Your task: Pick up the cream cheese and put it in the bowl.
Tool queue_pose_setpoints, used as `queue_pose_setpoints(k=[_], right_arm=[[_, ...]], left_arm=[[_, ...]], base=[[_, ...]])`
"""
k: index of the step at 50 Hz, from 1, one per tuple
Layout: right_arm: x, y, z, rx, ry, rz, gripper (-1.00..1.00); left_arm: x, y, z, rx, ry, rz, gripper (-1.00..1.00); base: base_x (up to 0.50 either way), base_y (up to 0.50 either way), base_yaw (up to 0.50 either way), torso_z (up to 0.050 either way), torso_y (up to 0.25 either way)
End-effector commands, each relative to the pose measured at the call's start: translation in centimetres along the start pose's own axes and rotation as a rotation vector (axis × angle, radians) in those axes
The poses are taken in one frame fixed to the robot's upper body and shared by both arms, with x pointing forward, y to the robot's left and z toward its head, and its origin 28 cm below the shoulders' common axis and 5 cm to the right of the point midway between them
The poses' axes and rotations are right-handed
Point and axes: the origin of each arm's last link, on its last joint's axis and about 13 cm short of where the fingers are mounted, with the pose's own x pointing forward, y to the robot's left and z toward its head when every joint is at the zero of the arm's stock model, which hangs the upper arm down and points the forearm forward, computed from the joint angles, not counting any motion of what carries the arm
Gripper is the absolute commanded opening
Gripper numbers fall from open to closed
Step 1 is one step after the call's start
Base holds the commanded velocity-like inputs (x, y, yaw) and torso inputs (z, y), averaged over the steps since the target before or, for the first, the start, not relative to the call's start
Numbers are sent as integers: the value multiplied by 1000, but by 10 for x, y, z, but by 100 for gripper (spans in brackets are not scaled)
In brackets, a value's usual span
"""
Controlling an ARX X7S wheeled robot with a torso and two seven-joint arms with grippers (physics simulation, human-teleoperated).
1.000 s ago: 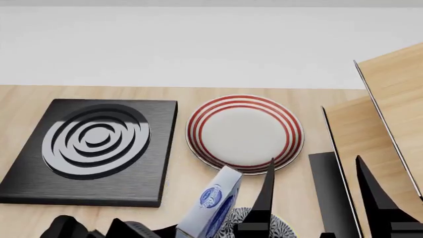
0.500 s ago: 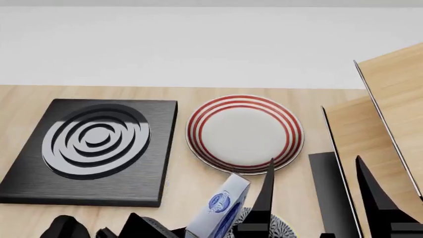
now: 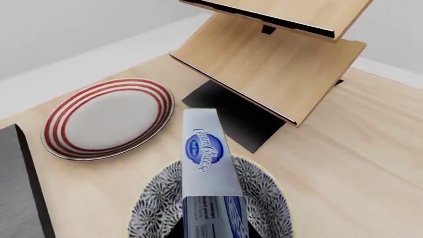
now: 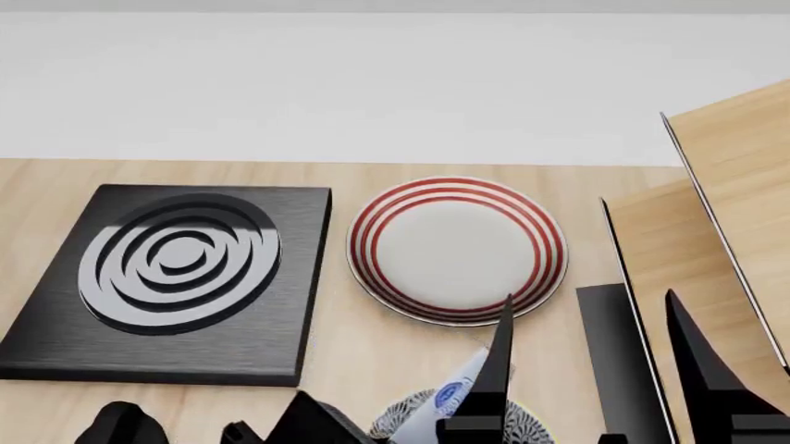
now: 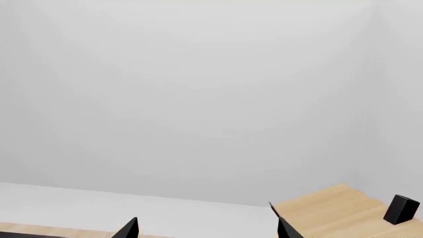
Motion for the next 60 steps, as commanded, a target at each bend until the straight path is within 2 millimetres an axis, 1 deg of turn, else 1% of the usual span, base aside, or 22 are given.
queue_pose_setpoints(k=[1,7,18,24,36,52,60], right_arm=[[0,0,-1,-1,3,0,100],[-1,2,-3,3,7,8,100],[-1,3,-5,4,12,15,100],[-1,4,-3,3,10,16,100],[-1,3,-2,2,7,13,100],[0,2,0,1,4,11,100],[-1,2,-4,3,9,12,100]], left_arm=[[1,2,2,-17,-2,-6,-100],[2,5,-7,-107,-9,-4,-100],[2,5,-14,-125,2,13,-100],[5,5,-20,-144,22,7,-100],[9,4,-24,-140,56,-9,-100],[12,5,-21,-133,56,-7,-100],[12,5,-24,-133,62,-1,-100]], base=[[0,0,0,0,0],[0,0,0,0,0],[0,0,0,0,1],[0,0,0,2,0],[0,0,0,0,1],[0,0,0,0,1],[0,0,0,0,0]])
